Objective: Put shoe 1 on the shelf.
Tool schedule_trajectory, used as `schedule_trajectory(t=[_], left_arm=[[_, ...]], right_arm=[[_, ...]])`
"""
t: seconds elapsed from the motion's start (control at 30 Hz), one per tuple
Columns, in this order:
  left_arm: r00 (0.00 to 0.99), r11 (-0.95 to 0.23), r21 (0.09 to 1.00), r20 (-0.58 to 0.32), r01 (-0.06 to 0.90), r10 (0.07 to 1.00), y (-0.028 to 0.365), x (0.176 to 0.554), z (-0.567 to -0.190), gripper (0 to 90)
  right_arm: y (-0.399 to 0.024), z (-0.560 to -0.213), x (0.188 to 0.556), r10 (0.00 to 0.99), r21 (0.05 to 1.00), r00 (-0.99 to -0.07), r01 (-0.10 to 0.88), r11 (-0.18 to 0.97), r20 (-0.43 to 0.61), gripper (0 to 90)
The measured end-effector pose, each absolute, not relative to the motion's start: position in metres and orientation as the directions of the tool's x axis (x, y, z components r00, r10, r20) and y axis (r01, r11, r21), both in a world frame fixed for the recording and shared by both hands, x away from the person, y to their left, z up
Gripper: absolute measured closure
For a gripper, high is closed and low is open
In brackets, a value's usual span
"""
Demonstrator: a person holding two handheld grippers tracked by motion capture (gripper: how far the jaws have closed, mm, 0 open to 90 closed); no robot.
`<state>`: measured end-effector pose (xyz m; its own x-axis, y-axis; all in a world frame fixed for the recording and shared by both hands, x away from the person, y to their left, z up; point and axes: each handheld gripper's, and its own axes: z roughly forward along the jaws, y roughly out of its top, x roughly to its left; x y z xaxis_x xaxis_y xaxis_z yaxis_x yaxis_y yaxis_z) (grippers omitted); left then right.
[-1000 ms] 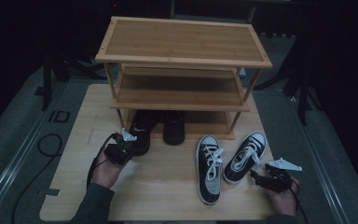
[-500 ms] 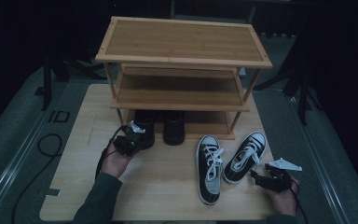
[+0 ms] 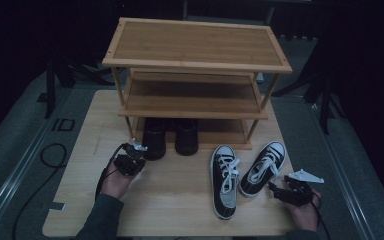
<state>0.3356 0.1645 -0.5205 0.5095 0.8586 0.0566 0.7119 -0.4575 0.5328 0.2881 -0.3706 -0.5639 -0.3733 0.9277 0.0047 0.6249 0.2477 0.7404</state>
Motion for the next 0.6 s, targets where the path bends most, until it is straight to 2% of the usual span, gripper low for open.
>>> schedule_trajectory(t=[0.6], left_arm=[[0.533, -0.501, 0.484, 0.081, 0.717, 0.842, 0.148, 0.357, -0.529, 90.0]], right_arm=[[-0.371, -0.564, 0.288, 0.928, 0.74, -0.373, 0.625, 0.247, 0.005, 26.2]])
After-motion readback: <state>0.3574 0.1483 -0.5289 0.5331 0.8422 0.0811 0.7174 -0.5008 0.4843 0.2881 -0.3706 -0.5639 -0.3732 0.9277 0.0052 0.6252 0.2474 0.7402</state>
